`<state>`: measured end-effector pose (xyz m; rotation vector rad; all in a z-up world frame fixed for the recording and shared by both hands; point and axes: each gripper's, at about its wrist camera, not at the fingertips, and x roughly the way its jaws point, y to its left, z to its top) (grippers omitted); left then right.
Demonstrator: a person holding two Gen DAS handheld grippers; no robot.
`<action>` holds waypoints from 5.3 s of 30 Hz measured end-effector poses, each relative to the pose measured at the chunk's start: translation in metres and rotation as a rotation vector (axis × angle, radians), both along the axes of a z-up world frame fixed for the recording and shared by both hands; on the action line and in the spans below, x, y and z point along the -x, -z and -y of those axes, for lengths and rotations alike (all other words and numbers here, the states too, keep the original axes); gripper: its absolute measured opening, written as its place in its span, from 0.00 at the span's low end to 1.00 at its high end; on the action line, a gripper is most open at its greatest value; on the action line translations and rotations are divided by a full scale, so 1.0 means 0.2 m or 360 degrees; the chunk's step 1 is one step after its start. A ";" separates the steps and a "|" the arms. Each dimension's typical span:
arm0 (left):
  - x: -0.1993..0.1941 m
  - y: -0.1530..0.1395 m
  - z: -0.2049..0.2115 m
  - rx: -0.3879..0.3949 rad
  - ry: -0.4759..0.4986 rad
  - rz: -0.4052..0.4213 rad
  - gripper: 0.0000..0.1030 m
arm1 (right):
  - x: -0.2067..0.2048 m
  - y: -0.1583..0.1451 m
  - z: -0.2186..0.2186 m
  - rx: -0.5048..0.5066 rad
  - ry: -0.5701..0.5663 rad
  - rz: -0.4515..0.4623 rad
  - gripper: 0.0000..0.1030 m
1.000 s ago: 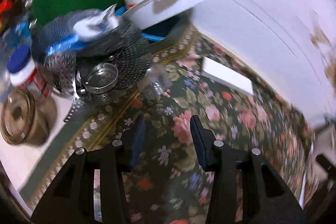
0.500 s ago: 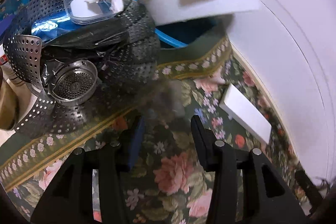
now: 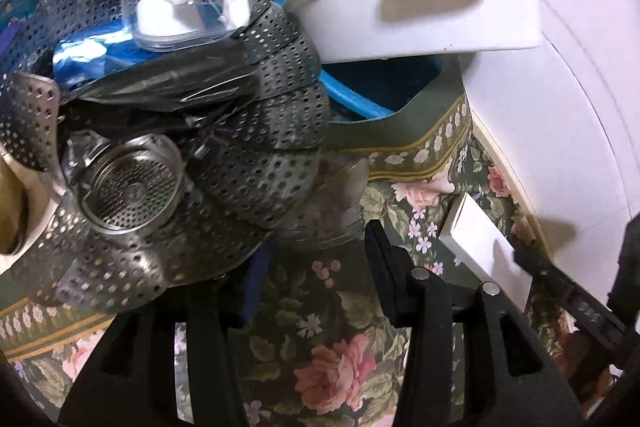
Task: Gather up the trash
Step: 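Grasp the clear plastic cup with the left tool while the right tool grasps the white rectangular box, then carry the clear cup and white box down over the floor bin with both tools, then open the left tool to drop the cup while the right tool drops the box into the bin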
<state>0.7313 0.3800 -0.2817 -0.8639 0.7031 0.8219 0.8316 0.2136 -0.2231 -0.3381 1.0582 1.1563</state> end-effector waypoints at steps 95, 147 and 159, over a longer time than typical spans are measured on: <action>2.03 -0.52 1.89 -0.0407 0.1440 0.0020 0.46 | 2.58 -0.31 2.20 0.0007 0.1045 -0.0106 0.47; 1.59 2.54 1.83 0.0201 0.1771 -0.0720 0.46 | 2.35 2.12 2.02 0.0281 0.1411 -0.0634 0.54; 1.74 1.52 1.90 -0.0094 0.1819 -0.0618 0.46 | 2.41 1.33 2.03 0.0178 0.1400 -0.0524 0.54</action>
